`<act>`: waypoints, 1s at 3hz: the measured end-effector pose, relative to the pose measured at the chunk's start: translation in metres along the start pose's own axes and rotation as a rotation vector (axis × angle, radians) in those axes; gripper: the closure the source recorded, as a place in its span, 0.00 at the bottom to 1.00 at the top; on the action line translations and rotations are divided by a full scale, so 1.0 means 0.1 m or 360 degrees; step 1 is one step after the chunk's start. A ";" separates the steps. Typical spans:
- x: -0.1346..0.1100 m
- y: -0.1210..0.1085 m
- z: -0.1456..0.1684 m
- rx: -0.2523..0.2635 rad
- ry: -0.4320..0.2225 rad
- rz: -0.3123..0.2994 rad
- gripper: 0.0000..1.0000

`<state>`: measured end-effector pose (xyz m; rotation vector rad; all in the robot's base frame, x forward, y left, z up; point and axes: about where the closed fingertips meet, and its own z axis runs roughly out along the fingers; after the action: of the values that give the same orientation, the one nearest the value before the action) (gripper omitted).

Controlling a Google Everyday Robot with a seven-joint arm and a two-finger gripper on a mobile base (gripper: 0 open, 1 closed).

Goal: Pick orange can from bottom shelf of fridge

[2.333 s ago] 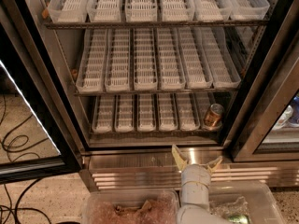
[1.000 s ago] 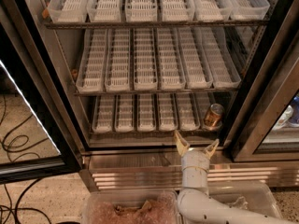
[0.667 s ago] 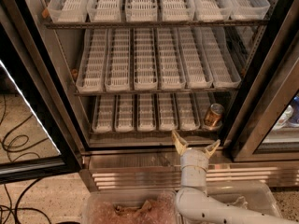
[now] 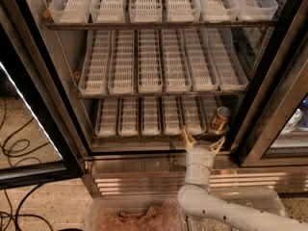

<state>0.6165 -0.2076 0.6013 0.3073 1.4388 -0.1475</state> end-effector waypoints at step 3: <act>-0.04 -0.09 0.22 0.0127 -0.0062 0.0020 0.21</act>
Offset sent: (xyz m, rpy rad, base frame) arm 0.0116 -0.0084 0.0034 0.0022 -0.0252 -0.0414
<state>0.6348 -0.2229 0.6063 0.3765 1.3944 -0.2000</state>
